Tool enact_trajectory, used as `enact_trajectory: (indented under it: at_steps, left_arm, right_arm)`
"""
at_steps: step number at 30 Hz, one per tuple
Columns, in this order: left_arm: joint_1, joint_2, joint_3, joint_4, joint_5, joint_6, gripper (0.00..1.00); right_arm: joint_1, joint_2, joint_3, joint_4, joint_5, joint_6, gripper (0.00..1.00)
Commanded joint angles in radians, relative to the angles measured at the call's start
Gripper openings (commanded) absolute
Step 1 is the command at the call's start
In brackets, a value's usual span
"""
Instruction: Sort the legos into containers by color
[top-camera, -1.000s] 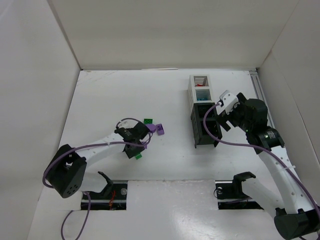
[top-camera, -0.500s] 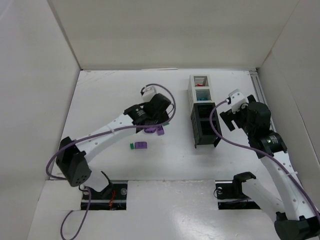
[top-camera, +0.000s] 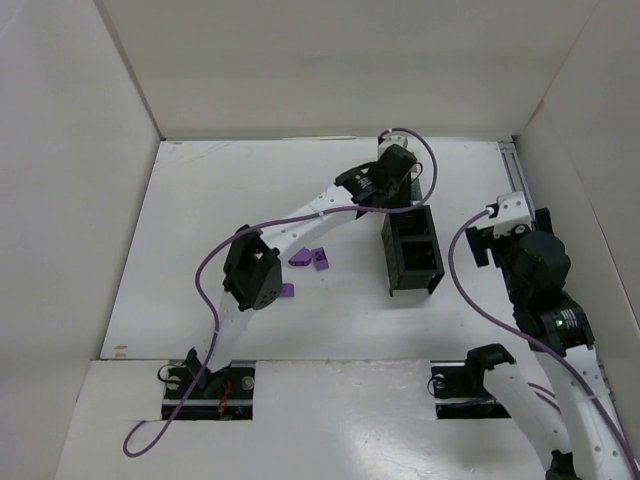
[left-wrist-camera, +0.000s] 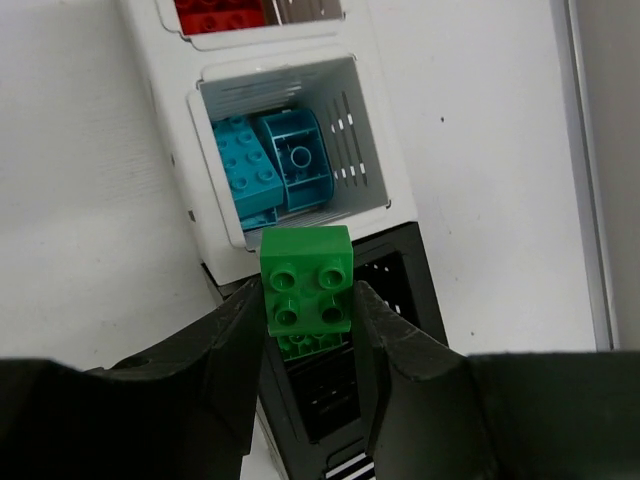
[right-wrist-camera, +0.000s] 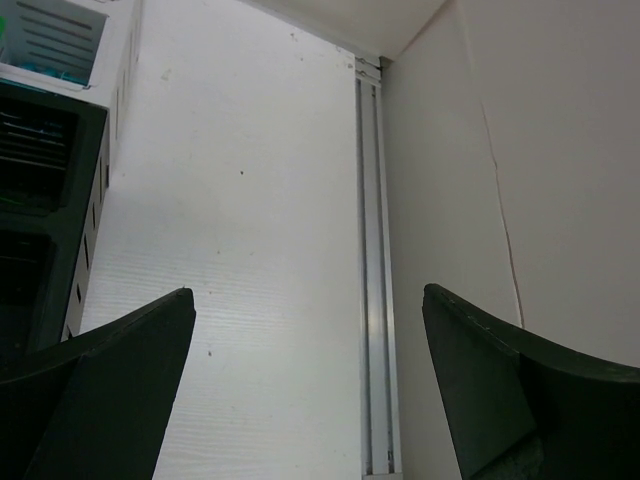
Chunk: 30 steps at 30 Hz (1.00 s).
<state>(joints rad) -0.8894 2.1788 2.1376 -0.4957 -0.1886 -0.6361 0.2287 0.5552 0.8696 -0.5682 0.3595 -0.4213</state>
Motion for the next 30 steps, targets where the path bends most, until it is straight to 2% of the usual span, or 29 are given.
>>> enact_trajectory:
  at_steps: [1,6,11,13,23,26,27,28,29,30]
  left_arm:
    - [0.000,-0.018,0.070,0.031,0.075,0.072,0.19]
    - [0.000,-0.008,0.051,0.065,0.109,0.072,0.22]
    - [-0.010,-0.008,0.032,0.065,0.120,0.072,0.44]
    - [-0.020,-0.017,0.031,0.074,0.120,0.072,0.48]
    - [-0.029,-0.131,-0.060,0.074,0.097,0.081,0.59]
    - [-0.029,-0.229,-0.145,0.054,0.014,0.052,0.70]
    - [-0.029,-0.267,-0.239,0.054,-0.012,0.041,0.76]
    - [-0.029,-0.313,-0.302,0.054,-0.041,0.026,0.92]
    - [-0.029,-0.421,-0.373,0.054,-0.117,-0.023,0.99]
    - [-0.029,-0.483,-0.449,0.054,-0.150,-0.055,1.00]
  right_arm:
    - [-0.003,0.023,-0.007,0.033,0.026,0.026,1.00]
    - [-0.003,0.077,-0.007,0.033,0.007,0.026,1.00]
    - [-0.003,0.077,-0.007,0.033,-0.011,0.016,1.00]
    - [-0.003,0.077,-0.007,0.033,-0.011,0.016,1.00]
    - [-0.003,0.058,-0.007,0.045,-0.027,0.000,1.00]
    - [-0.003,0.058,-0.007,0.089,-0.152,-0.085,1.00]
    - [-0.003,0.080,-0.007,0.108,-0.209,-0.143,1.00]
    - [-0.003,0.092,-0.007,0.122,-0.268,-0.169,1.00]
    - [-0.003,0.106,-0.007,0.134,-0.374,-0.189,1.00]
    - [0.020,0.123,-0.007,0.149,-0.413,-0.207,1.00]
